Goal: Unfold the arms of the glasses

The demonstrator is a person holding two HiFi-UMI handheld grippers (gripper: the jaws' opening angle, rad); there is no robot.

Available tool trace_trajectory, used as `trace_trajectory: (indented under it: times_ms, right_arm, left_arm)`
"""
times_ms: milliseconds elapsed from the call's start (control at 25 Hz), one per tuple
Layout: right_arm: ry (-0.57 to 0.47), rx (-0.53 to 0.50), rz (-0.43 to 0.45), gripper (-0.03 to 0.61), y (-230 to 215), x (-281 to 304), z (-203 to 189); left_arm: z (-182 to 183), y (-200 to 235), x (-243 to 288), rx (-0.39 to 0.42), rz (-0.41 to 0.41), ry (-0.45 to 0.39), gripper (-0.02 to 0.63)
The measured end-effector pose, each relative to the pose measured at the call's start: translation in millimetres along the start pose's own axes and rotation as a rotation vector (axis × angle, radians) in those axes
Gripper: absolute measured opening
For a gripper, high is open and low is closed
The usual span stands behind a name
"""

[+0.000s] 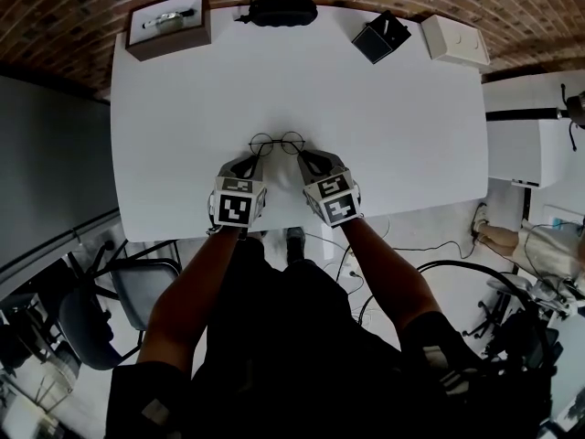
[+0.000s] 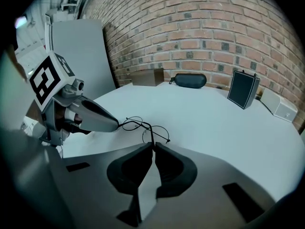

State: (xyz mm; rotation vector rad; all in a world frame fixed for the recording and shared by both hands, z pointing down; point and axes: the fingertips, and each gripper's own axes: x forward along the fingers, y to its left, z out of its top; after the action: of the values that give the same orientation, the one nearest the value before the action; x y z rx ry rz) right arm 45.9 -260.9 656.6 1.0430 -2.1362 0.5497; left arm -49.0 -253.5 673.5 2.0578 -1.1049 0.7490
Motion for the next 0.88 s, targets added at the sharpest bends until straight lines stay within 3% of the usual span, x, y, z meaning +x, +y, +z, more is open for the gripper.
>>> trace_trajectory:
  times_ms: [480, 640, 880]
  right_arm:
    - [-0.101, -0.089, 0.023, 0.020, 19, -24, 21]
    - [-0.122, -0.102, 0.056, 0.018, 26, -31, 21]
    - [-0.103, -0.135, 0.126, 0.020, 42, -32, 11]
  left_arm:
    - [8, -12, -15, 0.032, 0.018, -0.054, 0.034]
    - [10, -20, -18, -0.006, 0.014, -0.081, 0.032]
    - [3, -43, -20, 0.002, -0.027, -0.078, 0.031]
